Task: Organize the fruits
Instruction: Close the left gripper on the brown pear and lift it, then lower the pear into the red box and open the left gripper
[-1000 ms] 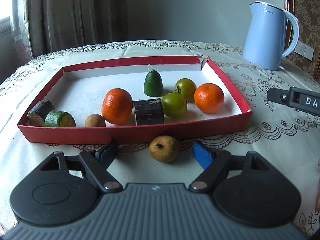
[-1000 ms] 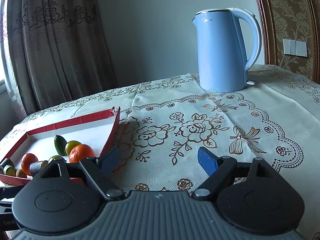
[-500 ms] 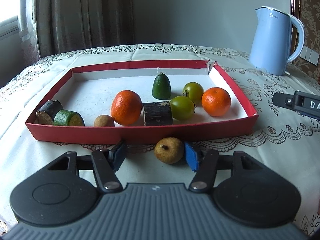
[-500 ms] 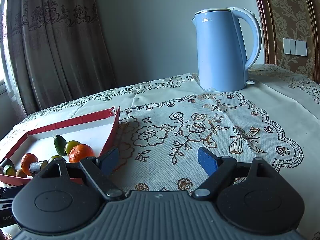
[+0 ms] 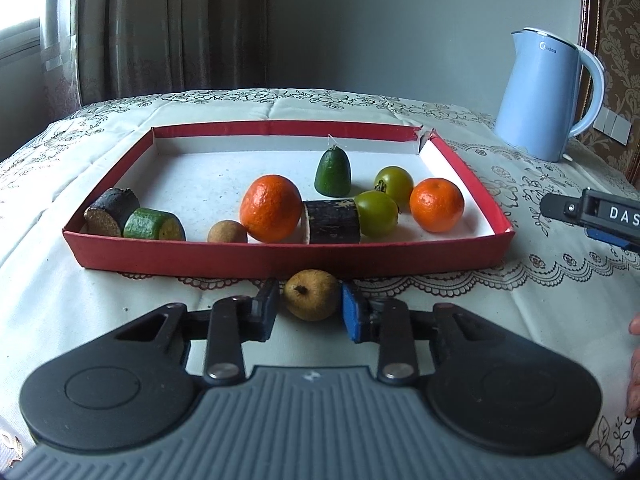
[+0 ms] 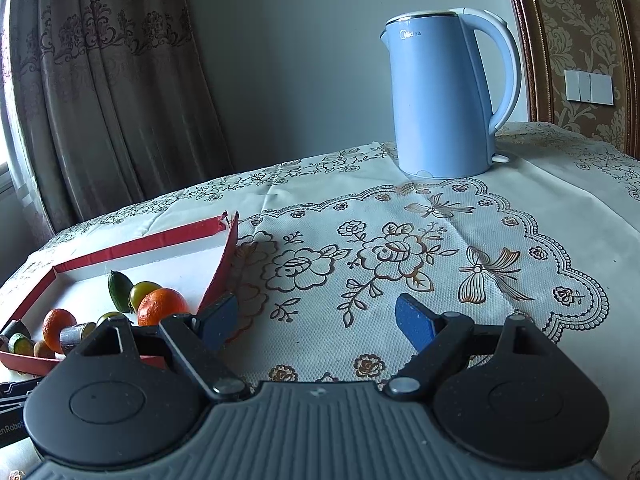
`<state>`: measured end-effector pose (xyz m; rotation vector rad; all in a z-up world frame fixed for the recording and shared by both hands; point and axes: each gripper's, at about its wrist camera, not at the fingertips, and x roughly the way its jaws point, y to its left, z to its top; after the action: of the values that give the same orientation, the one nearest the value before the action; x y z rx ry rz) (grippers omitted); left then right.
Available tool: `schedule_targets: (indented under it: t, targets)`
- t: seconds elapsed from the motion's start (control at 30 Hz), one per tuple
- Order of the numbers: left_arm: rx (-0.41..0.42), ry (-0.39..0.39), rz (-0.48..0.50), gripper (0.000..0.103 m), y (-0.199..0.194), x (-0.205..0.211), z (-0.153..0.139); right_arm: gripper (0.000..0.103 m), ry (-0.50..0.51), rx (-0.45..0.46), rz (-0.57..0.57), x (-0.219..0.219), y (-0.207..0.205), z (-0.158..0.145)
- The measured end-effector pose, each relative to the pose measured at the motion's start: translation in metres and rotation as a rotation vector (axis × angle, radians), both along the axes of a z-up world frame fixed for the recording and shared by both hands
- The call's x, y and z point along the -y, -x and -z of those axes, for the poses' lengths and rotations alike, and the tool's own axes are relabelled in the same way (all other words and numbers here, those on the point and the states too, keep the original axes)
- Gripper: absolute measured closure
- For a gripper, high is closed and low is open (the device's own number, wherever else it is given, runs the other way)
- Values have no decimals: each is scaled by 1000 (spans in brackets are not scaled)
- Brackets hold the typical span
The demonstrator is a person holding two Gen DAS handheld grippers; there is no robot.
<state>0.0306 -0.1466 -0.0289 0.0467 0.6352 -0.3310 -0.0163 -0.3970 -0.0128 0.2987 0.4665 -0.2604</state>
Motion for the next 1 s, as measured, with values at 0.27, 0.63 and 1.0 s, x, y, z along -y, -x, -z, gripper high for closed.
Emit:
schedule_targets:
  t: [0.27,0.63,1.0]
  targets:
    - [-3,46,38,76,6,-14,1,17,-5,-4,0,0,0,0]
    - [11,63,41,76,13,-25,-5,17,-6,-4,0,0,0,0]
    - [159,42,-85,76,-39,-56,-63,17,-15,-8,-1,1,-1,2]
